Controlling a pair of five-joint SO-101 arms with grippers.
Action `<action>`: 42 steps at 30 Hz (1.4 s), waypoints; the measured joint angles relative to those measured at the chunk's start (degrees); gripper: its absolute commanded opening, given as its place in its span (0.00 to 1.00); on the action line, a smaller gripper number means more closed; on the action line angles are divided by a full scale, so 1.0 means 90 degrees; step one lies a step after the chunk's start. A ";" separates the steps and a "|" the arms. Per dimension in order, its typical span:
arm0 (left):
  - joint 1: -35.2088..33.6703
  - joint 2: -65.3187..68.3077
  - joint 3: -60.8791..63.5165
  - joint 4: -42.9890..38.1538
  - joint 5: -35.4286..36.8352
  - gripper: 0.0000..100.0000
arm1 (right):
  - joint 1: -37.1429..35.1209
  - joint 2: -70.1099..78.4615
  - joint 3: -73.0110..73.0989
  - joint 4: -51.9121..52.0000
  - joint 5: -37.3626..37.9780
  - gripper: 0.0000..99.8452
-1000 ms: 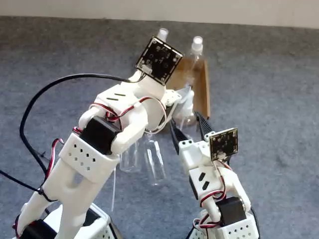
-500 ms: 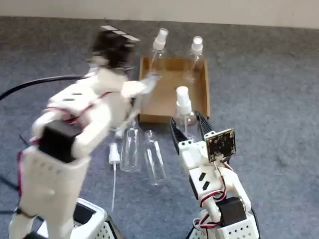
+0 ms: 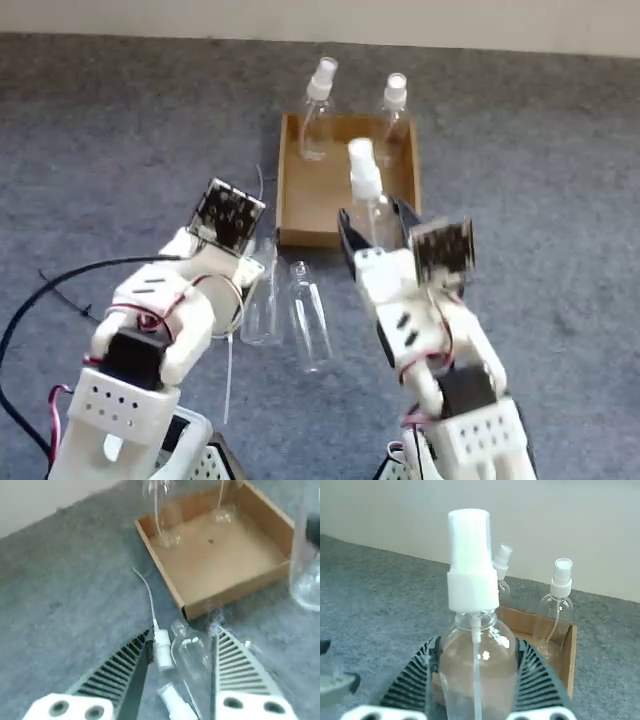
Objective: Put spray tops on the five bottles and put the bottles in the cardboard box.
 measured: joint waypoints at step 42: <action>-0.0274 -0.0322 0.1680 -0.1895 0.0244 0.24 | -0.1915 0.4894 -0.4659 0.2530 -0.0137 0.00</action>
